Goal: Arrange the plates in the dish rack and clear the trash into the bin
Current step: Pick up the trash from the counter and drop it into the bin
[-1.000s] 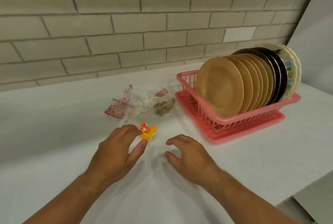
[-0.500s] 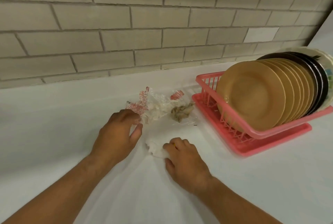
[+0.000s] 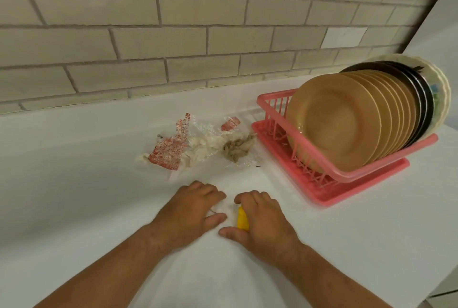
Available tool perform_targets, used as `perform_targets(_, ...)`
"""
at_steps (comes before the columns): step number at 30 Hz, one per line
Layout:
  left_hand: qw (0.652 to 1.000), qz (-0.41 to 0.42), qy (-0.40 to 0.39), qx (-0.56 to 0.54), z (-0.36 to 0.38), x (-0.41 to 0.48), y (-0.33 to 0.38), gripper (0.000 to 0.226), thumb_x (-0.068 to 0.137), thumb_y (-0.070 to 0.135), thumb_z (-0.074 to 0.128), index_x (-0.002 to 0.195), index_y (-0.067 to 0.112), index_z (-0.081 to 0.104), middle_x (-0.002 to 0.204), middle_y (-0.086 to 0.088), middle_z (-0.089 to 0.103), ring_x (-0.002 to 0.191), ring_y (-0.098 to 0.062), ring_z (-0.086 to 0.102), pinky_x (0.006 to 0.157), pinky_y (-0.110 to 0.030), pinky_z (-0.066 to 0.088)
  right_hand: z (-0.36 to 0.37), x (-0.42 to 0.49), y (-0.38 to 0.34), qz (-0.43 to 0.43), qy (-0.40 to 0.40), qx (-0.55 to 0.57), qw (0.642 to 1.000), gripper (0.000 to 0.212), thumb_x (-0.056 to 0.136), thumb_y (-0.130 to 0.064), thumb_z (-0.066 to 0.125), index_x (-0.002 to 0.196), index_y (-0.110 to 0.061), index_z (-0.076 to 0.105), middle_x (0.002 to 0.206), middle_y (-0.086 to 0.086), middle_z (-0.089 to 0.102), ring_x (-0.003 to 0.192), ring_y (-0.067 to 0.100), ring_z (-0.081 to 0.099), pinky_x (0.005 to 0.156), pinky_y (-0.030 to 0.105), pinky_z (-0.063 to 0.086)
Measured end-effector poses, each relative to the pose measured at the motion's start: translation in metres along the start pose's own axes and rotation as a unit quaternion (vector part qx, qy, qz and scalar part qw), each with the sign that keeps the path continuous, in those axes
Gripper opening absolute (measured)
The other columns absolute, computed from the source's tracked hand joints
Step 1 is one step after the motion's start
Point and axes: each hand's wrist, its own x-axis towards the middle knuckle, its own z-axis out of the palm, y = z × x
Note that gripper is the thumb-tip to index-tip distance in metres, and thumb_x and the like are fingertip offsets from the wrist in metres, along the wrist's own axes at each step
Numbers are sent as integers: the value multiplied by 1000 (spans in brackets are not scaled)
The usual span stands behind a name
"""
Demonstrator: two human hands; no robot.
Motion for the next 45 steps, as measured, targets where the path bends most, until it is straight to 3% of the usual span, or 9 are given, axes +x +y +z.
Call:
perform_targets(4,998,3,49,33,10,-1,-7,33,80,22,59,111,31,54,87,10,58,75,-11,58,61,-24,52,-14,-6,12,43,-19,44,998,54,76,-69,58,111,-29,48,106,-11,53,101,10,43,83,23,35)
perform_targets(10,984,-92,117,-101,-11,2,-15,38,82,36,27,84,18,61,91,6,54,80,-12,54,77,-30,46,-30,-10,14,52,11,57,997,18,92,-43,55,102,-29,49,99,-12,53,89,10,51,77,23,43)
perform_targets(17,968,-145,114,-173,-35,30,-20,36,76,25,28,67,23,63,84,-1,63,83,-16,56,79,-36,47,-31,-4,6,29,-5,52,998,7,93,-35,54,93,-29,50,92,-10,56,84,10,50,70,19,39)
perform_targets(23,969,-196,97,-110,-48,73,0,29,95,45,41,97,21,57,94,-1,54,88,-21,55,71,-33,43,-35,-6,12,64,-5,28,998,22,88,-46,60,93,-28,50,94,-9,56,83,13,51,69,22,39)
perform_targets(29,971,-189,88,-120,-36,82,6,51,97,7,36,142,31,36,123,-1,57,109,-22,54,93,-36,48,-36,-16,26,86,2,34,996,21,87,-47,61,88,-32,47,91,-9,56,82,10,51,65,18,38)
perform_targets(31,972,-191,76,-109,-34,83,4,42,101,30,35,143,31,34,123,-4,60,108,-24,57,90,-35,48,-36,-17,28,93,6,43,995,20,88,-47,60,90,-31,48,92,-9,56,84,10,51,69,20,41)
perform_targets(35,974,-217,-69,-22,-23,82,7,94,73,82,42,147,28,18,142,-2,43,123,-24,48,93,-37,46,-35,-17,28,100,9,54,993,20,87,-46,61,91,-31,49,93,-10,56,84,10,51,70,22,42)
perform_targets(40,972,-141,-27,185,-7,80,13,26,97,25,42,117,16,56,108,-5,53,96,-24,54,74,-33,45,-33,-18,32,97,9,61,993,21,86,-47,61,93,-32,49,94,-11,55,85,10,51,73,24,43)
perform_targets(45,973,-82,110,183,-39,76,13,21,74,-2,67,90,5,56,88,-11,47,77,-27,46,56,-31,31,-33,-20,34,90,6,64,994,21,87,-47,61,95,-32,49,95,-11,55,85,10,51,70,21,42)
